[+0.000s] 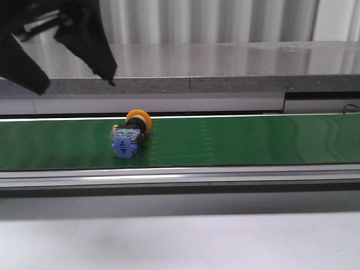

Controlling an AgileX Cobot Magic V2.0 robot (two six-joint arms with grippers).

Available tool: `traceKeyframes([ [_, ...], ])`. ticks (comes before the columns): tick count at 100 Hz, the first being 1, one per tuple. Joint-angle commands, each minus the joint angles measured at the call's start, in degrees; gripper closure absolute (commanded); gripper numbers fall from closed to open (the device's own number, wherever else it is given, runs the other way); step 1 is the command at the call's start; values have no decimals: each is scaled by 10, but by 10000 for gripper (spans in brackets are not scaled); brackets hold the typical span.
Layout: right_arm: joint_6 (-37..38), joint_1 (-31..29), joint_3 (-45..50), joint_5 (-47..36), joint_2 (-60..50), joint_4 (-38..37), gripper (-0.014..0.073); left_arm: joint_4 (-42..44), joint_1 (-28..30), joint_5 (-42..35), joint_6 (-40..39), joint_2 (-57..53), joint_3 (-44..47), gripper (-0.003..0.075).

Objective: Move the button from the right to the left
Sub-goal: 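Close the left gripper on the button's blue base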

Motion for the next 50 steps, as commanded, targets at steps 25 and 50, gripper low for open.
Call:
traceKeyframes([
  [25,-4,-2,-17,-38,0,4,662,36,-27,-40,-17,91,-72,82],
  [50,-4,-2,-17,-38,0,4,662,102,-27,-26,-64,129,-72,82],
])
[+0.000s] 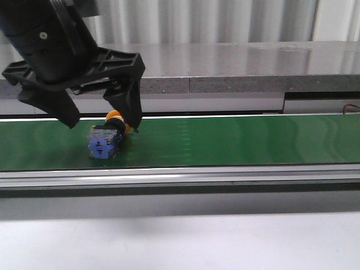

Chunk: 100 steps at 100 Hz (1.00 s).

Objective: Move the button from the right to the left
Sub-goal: 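Close the left gripper on the button's blue base, then lift the button with the left gripper and carry it over the blue tray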

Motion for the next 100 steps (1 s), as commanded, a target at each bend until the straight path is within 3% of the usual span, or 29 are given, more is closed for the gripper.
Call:
traceKeyframes([
  [1,-4,-2,-17,-38,0,4,662,22,-4,-16,-20,-8,-19,82],
  [15,-4,-2,-17,-38,0,4,662,31,-1,-4,-33,11,-19,93],
  [26,-4,-2,-17,-38,0,4,662,33,1,7,-39,21,-19,171],
  [36,-4,-2,-17,-38,0,4,662,35,1,14,-39,21,-19,328],
  [44,-4,-2,-17,-38,0,4,662,41,1,20,-39,19,-19,526],
  [55,-4,-2,-17,-38,0,4,662,55,1,29,-39,6,-19,736],
  [76,-4,-2,-17,-38,0,4,662,71,21,56,-40,-63,-19,740],
  [100,-4,-2,-17,-38,0,4,662,123,101,115,-28,-187,-2,740],
])
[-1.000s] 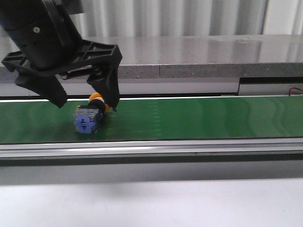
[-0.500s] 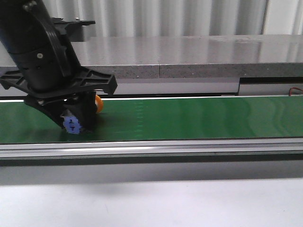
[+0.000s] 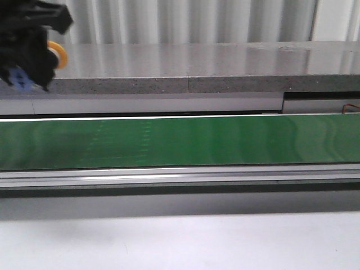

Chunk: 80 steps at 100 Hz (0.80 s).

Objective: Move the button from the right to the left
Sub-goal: 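Lift the button with the left gripper and carry it over the blue tray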

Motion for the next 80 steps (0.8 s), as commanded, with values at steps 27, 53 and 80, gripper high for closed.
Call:
traceKeyframes([
  [27,-4,-2,-17,-38,0,4,662,20,184,19,72,-172,46,740],
  [53,-4,-2,-17,-38,0,4,662,23,296,46,87,-192,63,740],
  [80,-4,-2,-17,-38,0,4,662,19,318,41,108,-192,63,740],
])
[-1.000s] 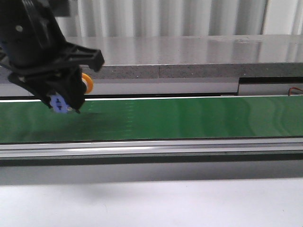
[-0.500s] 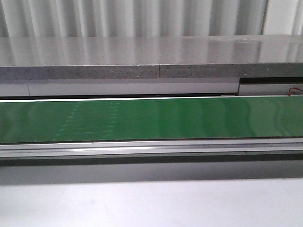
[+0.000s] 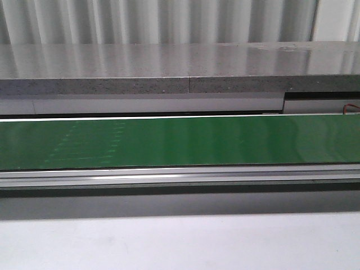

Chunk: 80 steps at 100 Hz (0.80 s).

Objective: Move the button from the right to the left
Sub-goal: 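Lift the button with the left gripper and carry it over the blue tray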

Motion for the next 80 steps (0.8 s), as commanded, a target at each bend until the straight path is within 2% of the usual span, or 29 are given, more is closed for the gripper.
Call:
traceKeyframes([
  [1,-4,-2,-17,-38,0,4,662,2,2,-31,21,-11,-15,740],
  [20,-4,-2,-17,-38,0,5,662,-9,31,-38,59,3,-15,740],
  [39,-4,-2,-17,-38,0,5,662,-77,120,-52,167,54,-17,740],
  [51,-4,-2,-17,-38,0,5,662,-126,163,-101,225,90,-17,740],
  [80,-4,-2,-17,-38,0,5,662,-127,194,-137,349,215,-55,739],
])
